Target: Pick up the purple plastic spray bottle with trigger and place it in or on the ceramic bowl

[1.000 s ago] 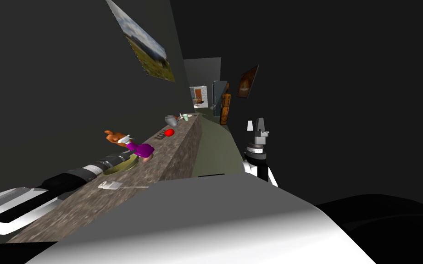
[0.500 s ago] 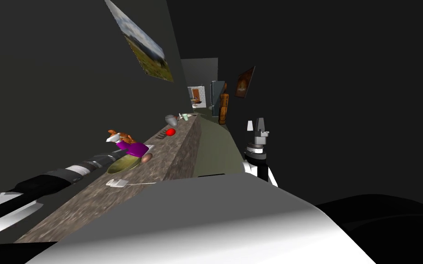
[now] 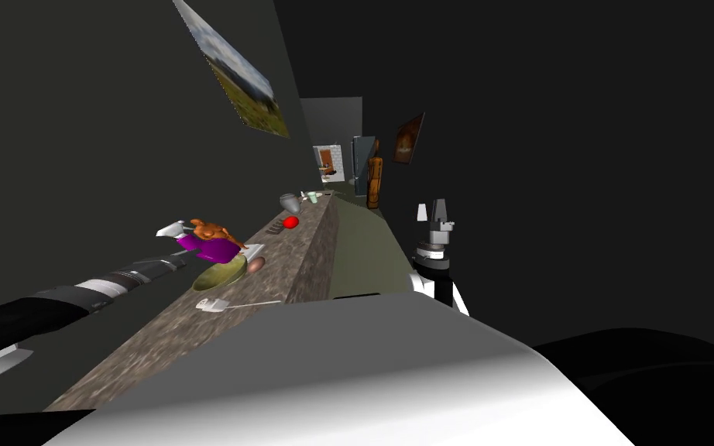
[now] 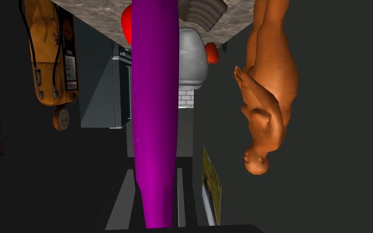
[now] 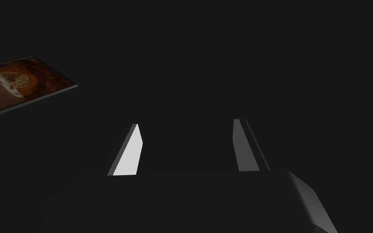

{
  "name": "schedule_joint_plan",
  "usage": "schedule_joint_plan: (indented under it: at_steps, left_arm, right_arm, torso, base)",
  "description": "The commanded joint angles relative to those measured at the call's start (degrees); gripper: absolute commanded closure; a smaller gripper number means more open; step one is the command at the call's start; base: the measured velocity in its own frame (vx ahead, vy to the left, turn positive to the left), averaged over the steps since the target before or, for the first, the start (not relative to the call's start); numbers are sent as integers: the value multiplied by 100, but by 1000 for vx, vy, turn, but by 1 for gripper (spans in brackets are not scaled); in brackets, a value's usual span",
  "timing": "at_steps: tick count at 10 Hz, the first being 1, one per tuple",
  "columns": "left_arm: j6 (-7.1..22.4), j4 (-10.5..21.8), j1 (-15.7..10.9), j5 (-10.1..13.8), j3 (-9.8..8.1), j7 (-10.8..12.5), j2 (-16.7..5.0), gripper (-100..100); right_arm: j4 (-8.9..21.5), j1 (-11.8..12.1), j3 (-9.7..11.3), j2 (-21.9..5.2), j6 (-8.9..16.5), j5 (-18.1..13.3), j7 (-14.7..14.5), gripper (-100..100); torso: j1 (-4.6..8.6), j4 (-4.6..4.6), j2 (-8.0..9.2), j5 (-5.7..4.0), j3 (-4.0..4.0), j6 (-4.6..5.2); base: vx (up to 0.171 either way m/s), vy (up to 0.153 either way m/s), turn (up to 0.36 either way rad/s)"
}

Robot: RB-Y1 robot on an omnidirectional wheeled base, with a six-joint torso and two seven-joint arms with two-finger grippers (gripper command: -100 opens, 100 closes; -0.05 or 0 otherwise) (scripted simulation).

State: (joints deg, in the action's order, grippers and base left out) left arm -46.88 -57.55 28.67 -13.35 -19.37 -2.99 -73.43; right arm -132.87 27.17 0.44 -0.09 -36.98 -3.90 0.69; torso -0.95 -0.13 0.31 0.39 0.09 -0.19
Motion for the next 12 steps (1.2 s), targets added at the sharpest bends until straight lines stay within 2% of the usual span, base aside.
schedule_joint_plan:
  at_steps: [1, 3, 4, 8, 9, 10, 12]
  left_arm:
    - [-118, 187, -22, 64, -55, 20, -108, 100]
    - [-120, 221, -62, 61, -34, 16, -116, 100]
    - [-134, 240, -68, 64, -37, 14, -124, -100]
    - [-131, 240, -67, 64, -37, 13, -123, -100]
    - [-131, 240, -67, 64, -37, 13, -123, 0]
    - [-164, 211, 7, 114, -127, 186, -354, -100]
    - [-197, 181, 79, 164, -217, 359, -586, -100]
  right_arm:
    - [0, 0, 0, 0, 0, 0, 0, 0]
    - [0, 1, 0, 0, 0, 0, 0, 0]
    - [0, 1, 1, 1, 0, 0, 0, 0]
    - [0, 2, 1, 2, 0, 0, 0, 0]
    - [0, 2, 1, 2, 0, 0, 0, 0]
    - [0, 2, 1, 2, 0, 0, 0, 0]
    - [-1, 2, 1, 2, -1, 0, 0, 0]
  torso:
    - [0, 0, 0, 0, 0, 0]
    - [11, -2, -7, 2, -4, -2]
    - [39, -7, -26, 1, -15, 1]
    - [74, -13, -47, -9, -28, 3]
    - [74, -13, -47, -9, -28, 3]
    - [75, -13, -48, -10, -28, 4]
    - [92, -12, -50, -18, -29, 6]
  base:
    - [-125, 176, -80]
    - [-51, 103, -30]
    - [-7, 14, 2]
    - [-1, 1, 0]
    - [0, 0, 0]
    - [6, -12, 108]
    - [10, -25, 79]
